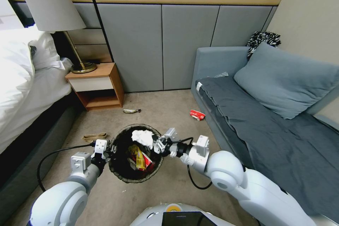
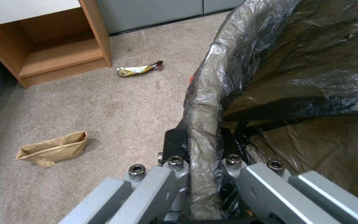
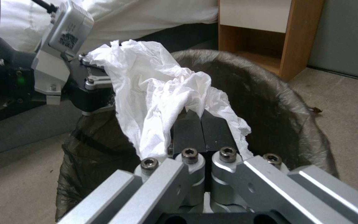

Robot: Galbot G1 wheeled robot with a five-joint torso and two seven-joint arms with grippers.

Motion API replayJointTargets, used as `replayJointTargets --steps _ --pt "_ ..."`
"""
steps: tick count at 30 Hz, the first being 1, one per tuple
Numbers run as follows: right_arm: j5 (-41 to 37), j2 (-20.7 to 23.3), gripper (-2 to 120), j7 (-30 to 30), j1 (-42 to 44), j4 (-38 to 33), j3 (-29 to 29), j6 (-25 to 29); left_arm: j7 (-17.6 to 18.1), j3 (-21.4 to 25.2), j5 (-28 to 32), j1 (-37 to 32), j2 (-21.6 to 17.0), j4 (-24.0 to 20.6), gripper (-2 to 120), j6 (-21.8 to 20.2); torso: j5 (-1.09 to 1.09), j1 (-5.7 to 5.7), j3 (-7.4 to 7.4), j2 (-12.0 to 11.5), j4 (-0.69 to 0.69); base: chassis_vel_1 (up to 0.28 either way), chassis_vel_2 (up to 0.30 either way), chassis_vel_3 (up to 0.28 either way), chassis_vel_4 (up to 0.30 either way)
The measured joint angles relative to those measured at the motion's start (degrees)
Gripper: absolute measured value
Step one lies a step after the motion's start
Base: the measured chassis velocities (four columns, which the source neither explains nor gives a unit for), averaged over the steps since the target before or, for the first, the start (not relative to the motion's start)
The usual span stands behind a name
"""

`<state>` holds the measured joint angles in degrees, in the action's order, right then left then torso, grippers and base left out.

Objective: Pick up the trash bin, then pick up the garbage from the floor and place it into the trash bin.

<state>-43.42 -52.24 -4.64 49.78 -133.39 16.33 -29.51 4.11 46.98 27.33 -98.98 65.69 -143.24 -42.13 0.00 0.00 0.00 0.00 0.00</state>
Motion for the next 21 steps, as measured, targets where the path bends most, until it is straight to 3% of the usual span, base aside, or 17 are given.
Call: replayJointTargets --steps 4,7,11,16,21 --pt "0.9 -0.3 1 -0.9 -0.4 0.8 1.9 -1.2 0.0 0.0 0.0 0.1 0.0 0.0 1 0.0 0.00 0.00 0.00 0.0 0.00 0.000 0.000 0.000 0.000" --pt "1.1 -0.4 9 -1.4 -0.4 1.0 2.6 -1.9 -0.1 0.0 0.0 0.1 0.1 0.0 1 0.0 0.00 0.00 0.00 0.0 -0.01 0.000 0.000 0.000 0.000" --pt "1.0 -0.8 29 -3.8 -0.8 1.6 4.6 -3.2 -0.1 0.0 0.0 0.3 0.2 0.0 1 0.0 0.00 0.00 0.00 0.0 0.00 0.000 0.000 0.000 0.000" --pt "0.0 -1.7 43 -6.8 -2.0 2.6 6.8 -4.5 -0.2 0.0 0.0 0.4 0.3 0.0 1 0.0 0.00 0.00 0.00 0.0 -0.01 0.000 0.000 0.000 0.000" --pt "-3.8 -3.2 64 -11.6 -3.8 3.5 8.5 -7.2 -0.2 0.1 0.0 0.0 0.4 0.0 1 0.0 0.00 0.00 0.00 0.0 0.00 0.000 0.000 0.000 0.000"
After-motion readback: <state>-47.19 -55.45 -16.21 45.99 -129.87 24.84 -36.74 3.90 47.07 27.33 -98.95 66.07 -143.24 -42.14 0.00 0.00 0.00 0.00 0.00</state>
